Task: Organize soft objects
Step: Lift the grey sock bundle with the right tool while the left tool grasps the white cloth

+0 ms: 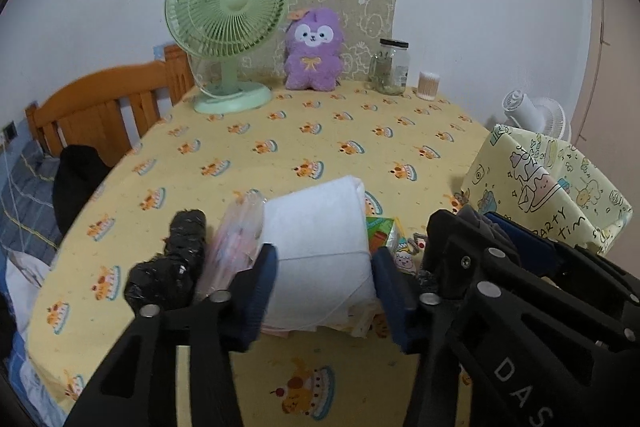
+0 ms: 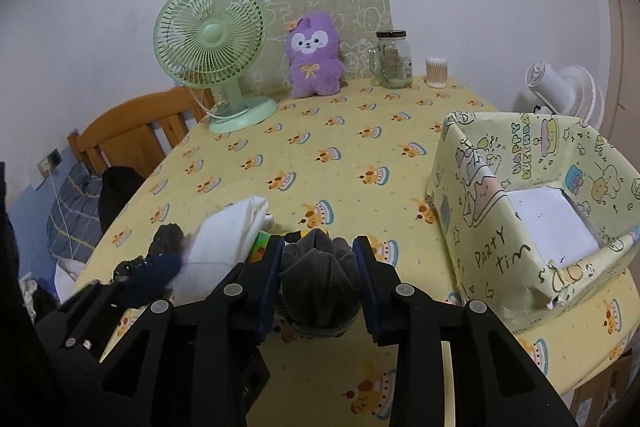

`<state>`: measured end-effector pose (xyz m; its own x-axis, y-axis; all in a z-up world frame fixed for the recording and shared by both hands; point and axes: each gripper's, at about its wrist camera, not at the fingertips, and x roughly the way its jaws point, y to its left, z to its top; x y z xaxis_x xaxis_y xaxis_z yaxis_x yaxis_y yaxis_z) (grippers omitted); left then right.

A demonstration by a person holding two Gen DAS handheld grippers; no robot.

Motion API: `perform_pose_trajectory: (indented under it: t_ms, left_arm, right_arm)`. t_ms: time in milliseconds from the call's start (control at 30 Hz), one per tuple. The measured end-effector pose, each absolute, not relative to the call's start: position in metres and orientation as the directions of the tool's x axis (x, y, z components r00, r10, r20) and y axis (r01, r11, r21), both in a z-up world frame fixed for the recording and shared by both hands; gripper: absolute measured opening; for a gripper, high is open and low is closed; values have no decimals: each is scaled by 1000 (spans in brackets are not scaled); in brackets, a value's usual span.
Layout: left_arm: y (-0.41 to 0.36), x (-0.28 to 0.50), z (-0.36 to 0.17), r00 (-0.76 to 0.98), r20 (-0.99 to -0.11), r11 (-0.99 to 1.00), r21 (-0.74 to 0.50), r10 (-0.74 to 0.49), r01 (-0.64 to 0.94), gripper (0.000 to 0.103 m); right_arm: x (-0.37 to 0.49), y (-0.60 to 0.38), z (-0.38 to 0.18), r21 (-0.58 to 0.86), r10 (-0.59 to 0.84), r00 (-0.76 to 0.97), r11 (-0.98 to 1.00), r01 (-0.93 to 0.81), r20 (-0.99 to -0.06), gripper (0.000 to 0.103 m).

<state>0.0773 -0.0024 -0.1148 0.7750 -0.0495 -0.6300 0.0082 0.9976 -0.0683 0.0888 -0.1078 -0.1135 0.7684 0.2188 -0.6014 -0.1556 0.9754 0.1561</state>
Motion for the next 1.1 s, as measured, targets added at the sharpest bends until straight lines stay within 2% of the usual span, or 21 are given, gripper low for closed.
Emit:
perform_pose_trajectory:
  t_ms: [133,200,300,500,1100]
  left_arm:
    - [-2,79,-116,765,-640,996,-85,-66,14,31]
    - [-3,80,-115,761,-643,995,-93,-81,28,19]
    - [-4,80,-115,755,-648,994,-106,-100,41,8]
    - [-7,78,-103,769,-633,995,-85,-88,44,4]
    - [-15,73,-55,823,-563,997,-54,-72,50,4]
  right_arm:
    - [91,-107,-114,155,218,765,976,-155,-606,39]
    - [93,-107,-115,158,220,760,975,-155,-612,39]
    - [94,-108,-115,163,222,758,975,-153,-614,39]
    - [93,-110,-108,172,228,758,973,-154,-611,39]
    - [86,-117,-59,164,226,802,973,-161,-552,39]
